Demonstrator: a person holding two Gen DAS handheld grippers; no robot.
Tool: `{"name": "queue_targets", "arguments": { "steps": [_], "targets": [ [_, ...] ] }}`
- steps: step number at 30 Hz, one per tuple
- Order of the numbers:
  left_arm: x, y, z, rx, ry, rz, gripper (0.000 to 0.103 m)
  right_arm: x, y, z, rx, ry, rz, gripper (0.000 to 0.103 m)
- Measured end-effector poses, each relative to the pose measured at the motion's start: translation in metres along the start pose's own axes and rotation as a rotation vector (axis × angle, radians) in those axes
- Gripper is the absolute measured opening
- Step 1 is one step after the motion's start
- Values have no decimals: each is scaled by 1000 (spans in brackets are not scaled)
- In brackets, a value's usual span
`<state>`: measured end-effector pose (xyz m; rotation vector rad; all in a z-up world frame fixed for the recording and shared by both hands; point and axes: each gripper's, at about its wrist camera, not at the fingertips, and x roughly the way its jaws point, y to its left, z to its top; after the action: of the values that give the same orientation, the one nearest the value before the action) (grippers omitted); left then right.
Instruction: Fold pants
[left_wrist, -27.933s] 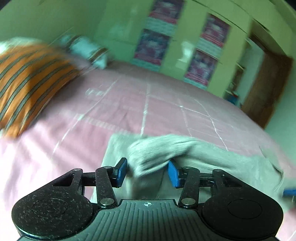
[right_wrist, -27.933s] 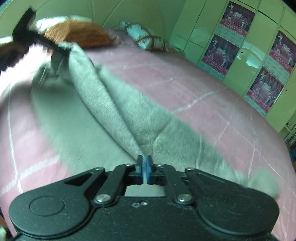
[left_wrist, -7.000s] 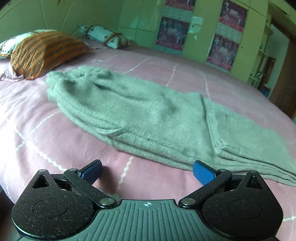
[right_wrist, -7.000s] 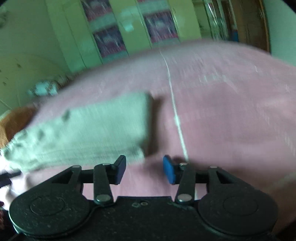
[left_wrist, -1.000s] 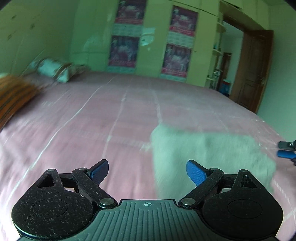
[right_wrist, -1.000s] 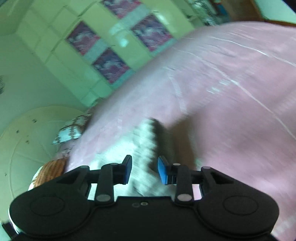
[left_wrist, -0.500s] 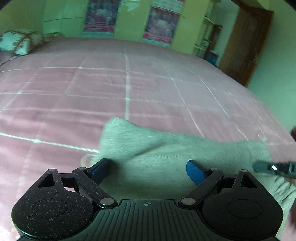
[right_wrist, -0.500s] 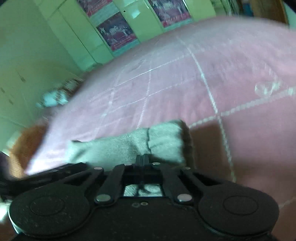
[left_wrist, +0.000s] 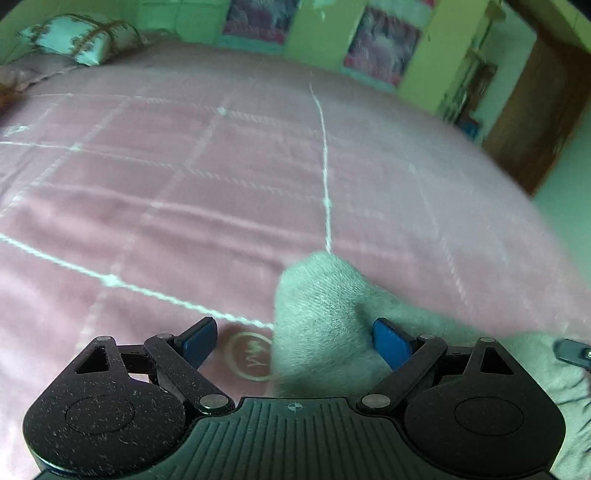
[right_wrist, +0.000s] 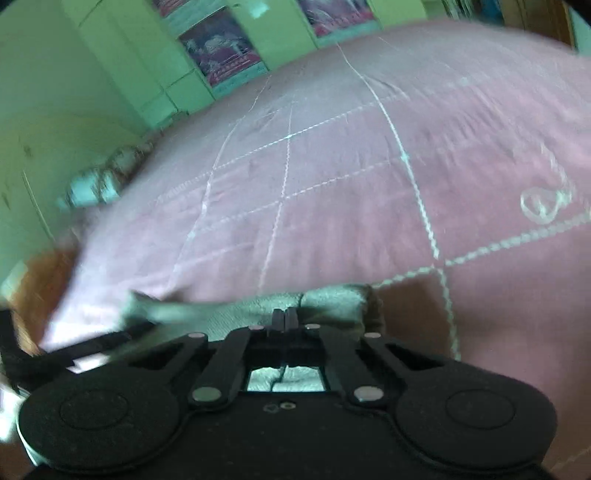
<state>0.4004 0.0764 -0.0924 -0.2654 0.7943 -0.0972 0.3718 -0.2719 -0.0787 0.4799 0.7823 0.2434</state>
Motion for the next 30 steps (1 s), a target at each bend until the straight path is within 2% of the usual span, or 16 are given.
{"name": "queue_targets", "arguments": {
  "steps": [1, 2, 3, 7, 9, 10, 12, 13, 15, 17, 20, 24, 26, 28, 30],
  "targets": [
    [-13, 4, -3, 20, -18, -7, 90, -16, -2, -3, -26, -45, -4, 10],
    [-27, 9, -8, 45, -36, -10, 91, -32, -5, -7, -39, -77, -5, 29],
    [-41, 15, -14, 62, -55, -9, 91, -45, -11, -12, -36, -89, -8, 33],
    [-90, 39, -48, 106, -93, 19, 95, -92, -35, -43, 0, -129, -2, 33],
    [-102, 43, -63, 108, -84, -7, 97, -107, -31, -61, -49, -167, 28, 31],
    [-101, 41, -71, 126, -65, 2, 97, -106, -25, -67, -87, -161, 21, 31],
    [-94, 37, -87, 160, -2, 16, 99, -87, -13, -84, -167, -82, -72, 32],
    [-98, 40, -91, 129, -16, 20, 99, -81, -19, -88, -145, -57, -91, 34],
    [-114, 47, -91, 58, -18, 16, 99, -88, -33, -86, 7, -54, -49, 35],
    [-135, 50, -99, 38, -70, -30, 99, -113, -33, -88, 33, -125, 1, 36],
    [-150, 54, -110, -3, -76, -80, 99, -131, -46, -100, 123, -150, 149, 39],
    [-153, 58, -123, -66, -77, -73, 100, -128, -54, -115, 167, -158, 150, 58],
    [-144, 60, -123, -99, -71, -79, 100, -123, -57, -116, 196, -157, 163, 58],
    [-140, 58, -124, -110, -58, -65, 100, -121, -58, -117, 205, -168, 161, 67],
    [-135, 56, -122, -116, -43, -56, 100, -123, -61, -119, 230, -167, 174, 69]
  ]
}}
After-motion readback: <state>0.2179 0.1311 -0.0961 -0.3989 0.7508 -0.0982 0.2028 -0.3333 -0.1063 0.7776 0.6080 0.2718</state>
